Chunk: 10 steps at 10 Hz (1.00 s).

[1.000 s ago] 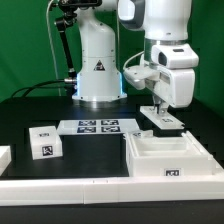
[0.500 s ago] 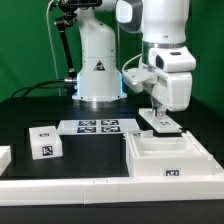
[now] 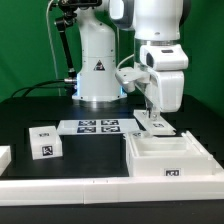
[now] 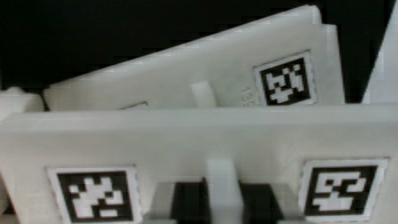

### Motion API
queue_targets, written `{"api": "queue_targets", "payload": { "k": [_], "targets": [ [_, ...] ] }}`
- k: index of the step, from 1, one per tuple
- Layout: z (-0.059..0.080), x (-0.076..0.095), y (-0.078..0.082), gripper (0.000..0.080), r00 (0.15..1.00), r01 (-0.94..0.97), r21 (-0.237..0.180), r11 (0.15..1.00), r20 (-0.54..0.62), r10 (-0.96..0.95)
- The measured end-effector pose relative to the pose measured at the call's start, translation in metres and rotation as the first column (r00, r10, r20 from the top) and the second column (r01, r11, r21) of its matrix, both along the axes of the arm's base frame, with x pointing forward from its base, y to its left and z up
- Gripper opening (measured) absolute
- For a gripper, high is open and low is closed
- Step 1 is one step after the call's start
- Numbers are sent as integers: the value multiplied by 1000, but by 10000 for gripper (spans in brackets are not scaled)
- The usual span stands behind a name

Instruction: Assemble cabinet

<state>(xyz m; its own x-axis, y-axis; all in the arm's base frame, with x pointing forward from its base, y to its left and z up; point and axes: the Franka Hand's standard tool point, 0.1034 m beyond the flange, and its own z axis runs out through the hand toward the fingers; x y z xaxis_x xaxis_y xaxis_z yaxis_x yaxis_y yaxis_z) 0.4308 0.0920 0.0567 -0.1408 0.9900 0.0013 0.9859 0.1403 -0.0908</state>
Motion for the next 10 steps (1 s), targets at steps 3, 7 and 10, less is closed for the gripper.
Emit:
{"api": "queue_targets", "payload": {
  "k": [3, 7, 10],
  "targets": [
    [2, 1, 0, 71, 996, 85, -7, 996, 6, -85],
    [9, 22, 1, 71, 984, 179, -22, 984, 5, -179],
    [9, 25, 11, 71, 986, 169, -16, 986, 10, -169]
  ]
}}
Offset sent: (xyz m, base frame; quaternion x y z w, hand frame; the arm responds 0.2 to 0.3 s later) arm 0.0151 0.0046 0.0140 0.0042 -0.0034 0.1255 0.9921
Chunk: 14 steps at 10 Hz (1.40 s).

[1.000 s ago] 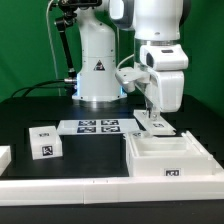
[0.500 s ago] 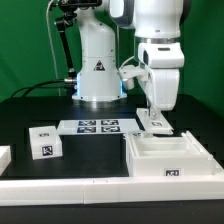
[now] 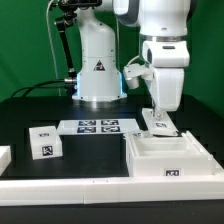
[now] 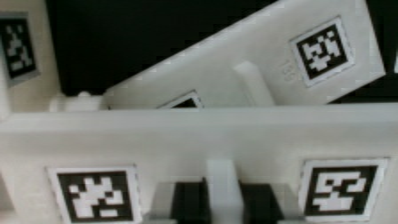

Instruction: Assemble cabinet

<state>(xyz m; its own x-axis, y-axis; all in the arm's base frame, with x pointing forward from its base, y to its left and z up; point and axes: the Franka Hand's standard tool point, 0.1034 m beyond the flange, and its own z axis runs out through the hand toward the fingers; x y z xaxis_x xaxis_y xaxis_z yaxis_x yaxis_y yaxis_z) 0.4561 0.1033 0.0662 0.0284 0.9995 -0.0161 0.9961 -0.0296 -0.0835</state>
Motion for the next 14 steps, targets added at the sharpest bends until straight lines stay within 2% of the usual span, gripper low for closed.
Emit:
{"api": "queue_targets", "payload": {
  "k": [8, 14],
  "targets": [
    [3, 5, 4, 71, 1000, -3, 2, 1000, 6, 3],
    [-1, 5, 6, 71, 1000, -1, 5, 1000, 0, 1]
  ]
}}
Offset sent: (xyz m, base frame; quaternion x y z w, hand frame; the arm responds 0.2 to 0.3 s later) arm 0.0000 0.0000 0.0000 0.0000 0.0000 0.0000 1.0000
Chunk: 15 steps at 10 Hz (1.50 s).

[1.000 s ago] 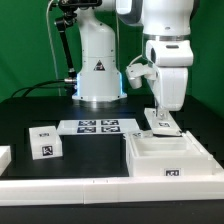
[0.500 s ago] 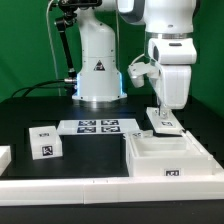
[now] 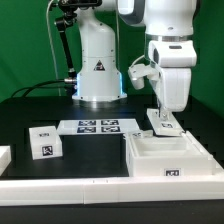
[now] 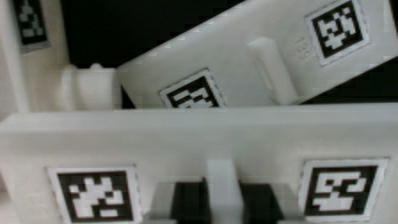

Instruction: Assemble cabinet

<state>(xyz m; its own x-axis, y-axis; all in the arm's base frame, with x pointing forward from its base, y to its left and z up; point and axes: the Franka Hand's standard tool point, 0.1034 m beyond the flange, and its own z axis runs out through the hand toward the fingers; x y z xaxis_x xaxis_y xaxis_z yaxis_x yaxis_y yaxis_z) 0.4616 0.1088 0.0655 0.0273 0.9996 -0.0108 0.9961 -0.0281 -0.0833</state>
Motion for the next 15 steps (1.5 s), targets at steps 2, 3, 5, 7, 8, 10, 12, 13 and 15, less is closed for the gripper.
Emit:
{"api": "queue_targets", "payload": {
  "k": [2, 3, 5, 7, 8, 10, 12, 13, 15],
  "targets": [
    [-1, 2, 1, 71, 1000, 0, 2, 1000, 1, 0],
    [-1, 2, 0, 71, 1000, 1, 2, 1000, 1, -1],
    [-1, 2, 0, 71, 1000, 1, 2, 1000, 1, -1],
    [-2, 6, 1, 71, 1000, -1, 6, 1000, 3, 1],
    [-2, 12, 2, 71, 1000, 2, 10, 1000, 6, -2],
    [-4, 25, 2, 71, 1000, 10, 18, 1000, 10, -10],
    [-8, 43, 0, 71, 1000, 16, 34, 999, 23, -17],
    [-8, 55, -1, 71, 999, 8, 47, 999, 45, -10],
    [-8, 68, -2, 71, 997, -5, 63, 998, 73, 0]
  ]
}}
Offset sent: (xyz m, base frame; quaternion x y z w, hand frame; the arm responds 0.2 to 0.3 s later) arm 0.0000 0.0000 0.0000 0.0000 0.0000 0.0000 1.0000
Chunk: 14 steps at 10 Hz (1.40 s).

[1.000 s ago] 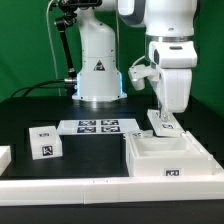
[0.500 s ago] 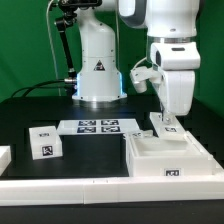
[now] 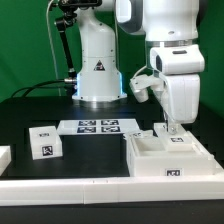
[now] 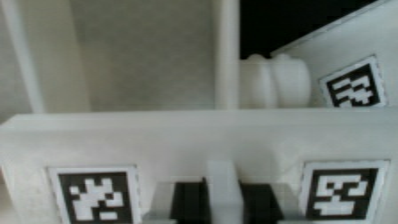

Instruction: Assemble cabinet

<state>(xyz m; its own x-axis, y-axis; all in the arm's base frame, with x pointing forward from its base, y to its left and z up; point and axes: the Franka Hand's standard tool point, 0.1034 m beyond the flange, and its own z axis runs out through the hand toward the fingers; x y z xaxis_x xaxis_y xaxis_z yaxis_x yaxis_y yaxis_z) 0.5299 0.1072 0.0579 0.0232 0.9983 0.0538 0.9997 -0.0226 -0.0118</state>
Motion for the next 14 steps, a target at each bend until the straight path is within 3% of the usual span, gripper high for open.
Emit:
{"api": "queue_targets", "payload": {
  "k": [5, 12, 14],
  "targets": [
    [0, 0, 0, 71, 1000, -3, 1, 1000, 0, 3],
    [0, 51, -2, 71, 999, -11, 28, 1000, 46, 10],
    [-1, 52, -1, 71, 999, -8, 26, 1000, 33, 7]
  ]
}}
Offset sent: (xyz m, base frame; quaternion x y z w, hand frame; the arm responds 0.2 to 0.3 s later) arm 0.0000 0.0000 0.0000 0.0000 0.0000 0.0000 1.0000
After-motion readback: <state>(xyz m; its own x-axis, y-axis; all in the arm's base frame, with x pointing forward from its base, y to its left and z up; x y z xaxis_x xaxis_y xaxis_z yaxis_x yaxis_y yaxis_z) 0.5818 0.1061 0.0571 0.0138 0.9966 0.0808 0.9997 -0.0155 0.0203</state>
